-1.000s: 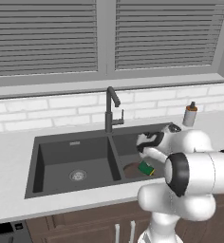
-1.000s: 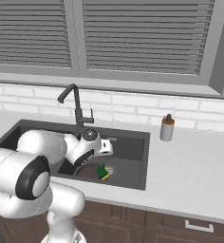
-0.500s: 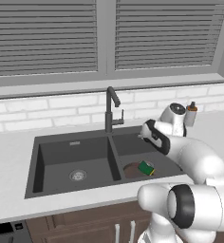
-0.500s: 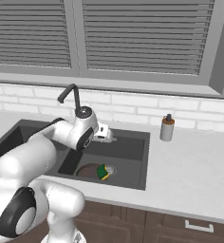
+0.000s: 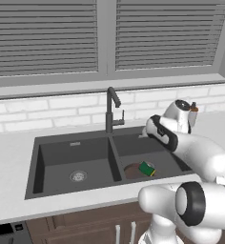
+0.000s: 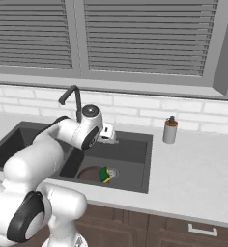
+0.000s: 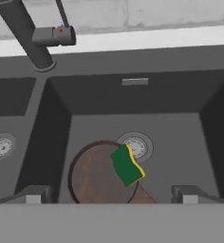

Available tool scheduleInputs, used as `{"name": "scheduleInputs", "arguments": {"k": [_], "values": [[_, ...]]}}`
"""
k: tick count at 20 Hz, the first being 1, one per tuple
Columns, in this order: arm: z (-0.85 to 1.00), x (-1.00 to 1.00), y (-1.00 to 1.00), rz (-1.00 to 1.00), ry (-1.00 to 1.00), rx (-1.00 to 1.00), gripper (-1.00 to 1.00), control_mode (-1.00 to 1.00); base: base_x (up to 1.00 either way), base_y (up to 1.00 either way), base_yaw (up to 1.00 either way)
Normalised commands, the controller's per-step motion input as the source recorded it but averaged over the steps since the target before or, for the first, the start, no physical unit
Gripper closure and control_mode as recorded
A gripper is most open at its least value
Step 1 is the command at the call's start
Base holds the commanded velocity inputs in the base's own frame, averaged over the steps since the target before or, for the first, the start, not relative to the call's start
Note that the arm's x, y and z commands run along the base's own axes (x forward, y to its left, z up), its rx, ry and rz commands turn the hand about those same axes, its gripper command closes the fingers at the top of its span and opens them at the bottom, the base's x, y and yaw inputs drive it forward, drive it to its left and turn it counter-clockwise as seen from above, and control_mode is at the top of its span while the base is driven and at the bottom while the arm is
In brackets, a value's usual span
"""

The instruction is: Pick the pan and sponge and place them into the sink. Then turn on the water.

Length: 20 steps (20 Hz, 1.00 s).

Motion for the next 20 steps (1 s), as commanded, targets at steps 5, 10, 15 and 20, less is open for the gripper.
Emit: {"name": "scheduleInputs", "arguments": {"k": [5, 10, 15, 20], "values": [[0.41, 0.00, 0.00, -0.02, -0.06, 0.43, -1.00, -1.00, 0.00, 0.00, 0.00], [0.22, 0.00, 0.08, -0.07, -0.06, 0.39, -1.00, -1.00, 0.00, 0.00, 0.00], [0.00, 0.00, 0.01, -0.01, 0.01, 0.07, -1.00, -1.00, 0.00, 0.00, 0.00], [0.00, 0.00, 0.16, 0.00, -0.01, 0.01, -1.00, -1.00, 0.00, 0.00, 0.00]]}}
